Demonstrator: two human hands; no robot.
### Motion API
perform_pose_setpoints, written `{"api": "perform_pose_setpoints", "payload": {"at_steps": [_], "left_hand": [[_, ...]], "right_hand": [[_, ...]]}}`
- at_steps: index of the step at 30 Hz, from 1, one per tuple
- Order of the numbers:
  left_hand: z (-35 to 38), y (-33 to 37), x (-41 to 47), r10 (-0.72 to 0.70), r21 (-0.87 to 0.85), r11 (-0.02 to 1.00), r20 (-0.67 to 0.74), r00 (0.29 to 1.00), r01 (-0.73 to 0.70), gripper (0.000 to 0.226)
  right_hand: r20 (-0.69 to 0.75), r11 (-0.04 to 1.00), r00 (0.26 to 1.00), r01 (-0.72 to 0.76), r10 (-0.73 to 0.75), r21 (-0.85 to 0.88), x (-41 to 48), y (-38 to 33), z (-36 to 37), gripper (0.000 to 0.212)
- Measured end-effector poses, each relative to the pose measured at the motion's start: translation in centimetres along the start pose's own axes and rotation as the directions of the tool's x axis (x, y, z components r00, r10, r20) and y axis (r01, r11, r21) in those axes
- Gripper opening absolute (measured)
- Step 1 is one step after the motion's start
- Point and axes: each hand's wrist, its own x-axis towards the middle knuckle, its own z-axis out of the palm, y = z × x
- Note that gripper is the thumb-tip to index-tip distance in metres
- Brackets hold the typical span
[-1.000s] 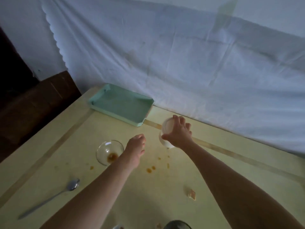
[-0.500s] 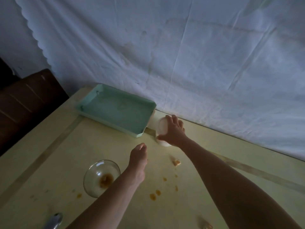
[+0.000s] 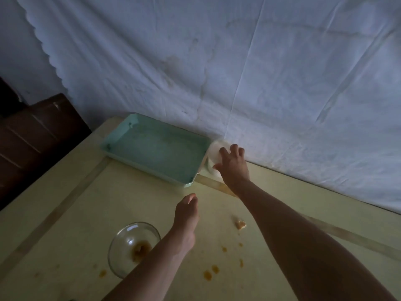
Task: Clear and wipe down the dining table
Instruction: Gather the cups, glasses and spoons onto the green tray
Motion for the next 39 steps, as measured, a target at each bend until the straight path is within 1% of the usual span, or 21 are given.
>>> {"api": "perform_pose_setpoints", "payload": {"at_steps": [3,6,10,12,15,19,22,24,26,28,31,34,36,37,39], "left_hand": [[0.2,-0.3,-0.2,-0.015,0.0,1.0,0.021,1.0,0.015,0.04],[0.2,-0.3,-0.9,-0.013,-0.033,0.999,0.043,0.999,0.015,0.037],[-0.3,0.2,-2.9,-0.044,-0.054,0.997,0.071,0.997,0.047,0.037],[-0.8,0.7,-4.3,-0.048,-0.055,0.997,0.09,0.995,0.053,0.04],[-1.4,1.1,-6.7,-0.038,-0.051,0.998,0.117,0.992,0.045,0.042],[-2.2,1.2,-11.5,-0.019,-0.089,0.996,0.137,0.99,0.032,0.038],[-3.1,0.8,-16.4,0.012,-0.107,0.994,0.145,0.989,0.004,0.02],[-3.7,-0.1,-19.3,0.032,-0.106,0.994,0.176,0.984,-0.013,0.013],[-4.1,-1.0,-21.8,0.043,-0.096,0.995,0.212,0.976,-0.023,0.02],[-4.3,-2.6,-24.2,0.04,-0.072,0.997,0.215,0.976,-0.025,0.024],[-4.9,-5.5,-28.1,0.036,-0.042,0.999,0.199,0.979,-0.028,0.024],[-6.0,-9.2,-31.1,0.017,0.003,1.0,0.174,0.985,-0.018,0.018],[-6.7,-11.8,-32.8,-0.008,0.026,1.0,0.124,0.992,0.005,0.033],[-7.0,-13.0,-33.7,-0.017,0.035,0.999,0.107,0.994,0.013,0.032],[-7.3,-15.0,-35.3,-0.054,0.057,0.997,0.116,0.992,0.048,0.016]], "right_hand": [[0.044,1.0,0.999,0.001,0.0,-0.017,0.8,-0.1,-0.1,0.05],[0.133,0.999,0.991,0.019,-0.012,-0.051,1.0,0.3,-0.9,0.052],[0.272,0.998,0.962,0.007,0.01,-0.063,-0.9,0.2,-2.0,0.065],[0.286,1.0,0.958,-0.002,0.008,-0.022,-2.7,-0.1,-2.5,0.069],[0.268,0.999,0.963,-0.033,0.022,0.037,-6.1,-0.3,-4.3,0.069],[0.247,0.994,0.968,-0.056,0.032,0.092,-12.4,-0.5,-8.5,0.063],[0.209,0.986,0.978,-0.059,0.024,0.159,-18.1,-0.5,-12.0,0.06],[0.188,0.974,0.981,-0.085,0.046,0.209,-22.1,-0.3,-14.1,0.058],[0.162,0.969,0.985,-0.09,0.053,0.229,-25.7,0.0,-15.8,0.057],[0.144,0.963,0.987,-0.102,0.067,0.249,-29.8,0.4,-17.0,0.056],[0.158,0.936,0.98,-0.167,0.123,0.31,-36.3,1.0,-17.9,0.054],[0.193,0.921,0.969,-0.209,0.151,0.328,-42.6,1.8,-17.4,0.051],[0.227,0.914,0.958,-0.243,0.174,0.324,-46.5,2.6,-16.6,0.049],[0.244,0.909,0.951,-0.264,0.19,0.323,-48.2,2.9,-16.0,0.048],[0.274,0.891,0.931,-0.325,0.242,0.318,-51.7,3.7,-14.8,0.045]]}}
